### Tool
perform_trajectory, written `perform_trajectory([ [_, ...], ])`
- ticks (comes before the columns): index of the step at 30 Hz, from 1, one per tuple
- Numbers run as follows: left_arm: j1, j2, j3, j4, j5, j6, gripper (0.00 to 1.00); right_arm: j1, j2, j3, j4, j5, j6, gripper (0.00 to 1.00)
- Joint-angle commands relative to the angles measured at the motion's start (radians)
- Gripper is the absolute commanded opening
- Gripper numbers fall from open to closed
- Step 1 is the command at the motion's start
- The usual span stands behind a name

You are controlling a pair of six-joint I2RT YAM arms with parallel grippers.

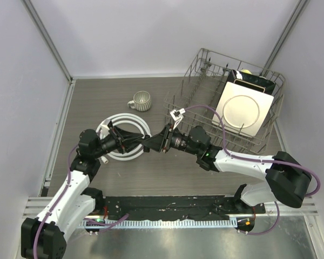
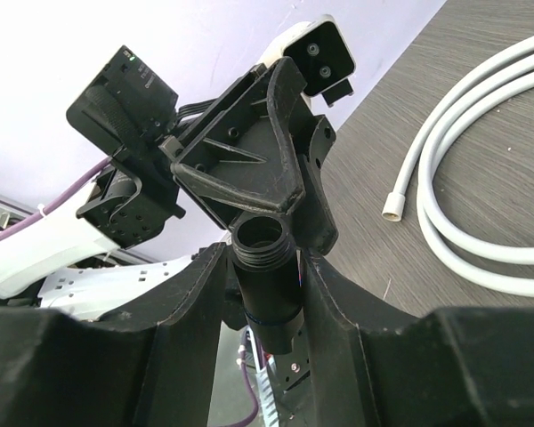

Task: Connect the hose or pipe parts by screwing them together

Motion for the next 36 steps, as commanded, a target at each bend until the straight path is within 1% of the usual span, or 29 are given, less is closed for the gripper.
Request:
perform_trajectory([
  [1, 0.004, -0.020, 0.013, 0.024, -0.024, 0.006, 0.00, 0.007, 0.009, 0.055, -0.019, 0.007, -0.011, 0.43],
  [4, 0.004, -0.023, 0.037, 0.004, -0.036, 0.035, 0.00, 0.006, 0.013, 0.063, -0.028, 0.013, -0.006, 0.42],
  [6, 0.006, -0.021, 0.059, -0.048, -0.040, 0.066, 0.00, 0.007, 0.020, 0.077, -0.050, 0.006, -0.005, 0.42],
  [7, 0.004, -0.021, 0.074, -0.060, -0.040, 0.092, 0.00, 0.007, 0.024, 0.080, -0.053, 0.003, -0.005, 0.43],
  [9, 0.004, -0.014, 0.073, -0.047, -0.037, 0.084, 0.00, 0.007, 0.027, 0.082, -0.062, 0.010, -0.011, 0.43],
  [11, 0.004, -0.008, 0.069, -0.027, -0.030, 0.071, 0.00, 0.007, 0.030, 0.080, -0.067, 0.018, -0.019, 0.37],
  [12, 0.006, -0.006, 0.071, -0.028, -0.030, 0.072, 0.00, 0.007, 0.030, 0.077, -0.065, 0.019, -0.022, 0.33],
  [13, 0.004, -0.005, 0.071, -0.031, -0.029, 0.074, 0.00, 0.007, 0.027, 0.074, -0.062, 0.022, -0.020, 0.22],
  [14, 0.006, -0.008, 0.069, -0.040, -0.030, 0.074, 0.00, 0.007, 0.026, 0.069, -0.053, 0.022, -0.020, 0.19],
  [15, 0.004, -0.008, 0.068, -0.042, -0.032, 0.077, 0.00, 0.007, 0.024, 0.065, -0.048, 0.022, -0.014, 0.19],
  [17, 0.004, -0.009, 0.062, -0.041, -0.035, 0.077, 0.00, 0.009, 0.027, 0.068, -0.062, 0.022, -0.016, 0.26],
  [18, 0.006, -0.011, 0.062, -0.031, -0.030, 0.075, 0.00, 0.007, 0.027, 0.071, -0.070, 0.026, -0.026, 0.26],
  [19, 0.006, -0.009, 0.056, -0.016, -0.029, 0.071, 0.00, 0.009, 0.027, 0.069, -0.070, 0.023, -0.037, 0.07],
  [20, 0.009, -0.005, 0.053, 0.019, -0.026, 0.068, 0.00, 0.009, 0.015, 0.060, -0.070, 0.032, -0.043, 0.01],
  [21, 0.012, -0.003, 0.057, 0.024, -0.011, 0.081, 0.00, 0.009, 0.003, 0.052, -0.071, 0.045, -0.043, 0.01],
  [22, 0.021, 0.000, 0.085, 0.015, -0.001, 0.109, 0.14, 0.009, -0.009, 0.046, -0.086, 0.076, -0.052, 0.01],
  [23, 0.024, -0.001, 0.111, -0.090, 0.006, 0.164, 0.39, 0.007, -0.026, 0.043, -0.109, 0.090, -0.060, 0.01],
  [24, 0.024, -0.004, 0.150, -0.182, -0.003, 0.304, 0.60, 0.003, -0.057, 0.040, -0.129, 0.101, -0.077, 0.01],
  [25, 0.024, -0.006, 0.248, -0.297, -0.036, 0.396, 0.94, -0.002, -0.069, 0.039, -0.163, 0.107, -0.095, 0.01],
  [26, 0.026, 0.002, 0.301, -0.546, -0.081, 0.475, 1.00, -0.005, -0.085, 0.036, -0.171, 0.116, -0.106, 0.01],
  [27, 0.024, 0.011, 0.351, -0.653, -0.131, 0.602, 1.00, -0.006, -0.106, 0.028, -0.185, 0.131, -0.114, 0.01],
  [28, 0.024, 0.017, 0.425, -0.732, -0.236, 0.638, 1.00, -0.008, -0.117, 0.023, -0.211, 0.148, -0.120, 0.01],
  [29, 0.024, 0.023, 0.448, -0.830, -0.278, 0.664, 1.00, -0.014, -0.126, 0.019, -0.212, 0.159, -0.121, 0.01],
  [30, 0.024, 0.025, 0.482, -0.872, -0.337, 0.687, 1.00, -0.032, -0.135, 0.007, -0.211, 0.154, -0.114, 0.01],
  [31, 0.024, 0.026, 0.494, -0.966, -0.456, 0.690, 1.00, -0.043, -0.143, 0.000, -0.205, 0.142, -0.103, 0.01],
  [33, 0.026, 0.046, 0.516, -1.048, -0.565, 0.739, 1.00, -0.060, -0.155, -0.001, -0.214, 0.116, -0.079, 0.01],
  [34, 0.029, 0.061, 0.542, -1.158, -0.626, 0.765, 1.00, -0.068, -0.175, 0.000, -0.228, 0.110, -0.080, 0.01],
  [35, 0.030, 0.075, 0.554, -1.206, -0.771, 0.782, 1.00, -0.069, -0.187, -0.001, -0.231, 0.104, -0.107, 0.01],
  [36, 0.035, 0.107, 0.572, -1.253, -0.827, 0.796, 1.00, -0.068, -0.198, -0.004, -0.232, 0.081, -0.127, 0.01],
])
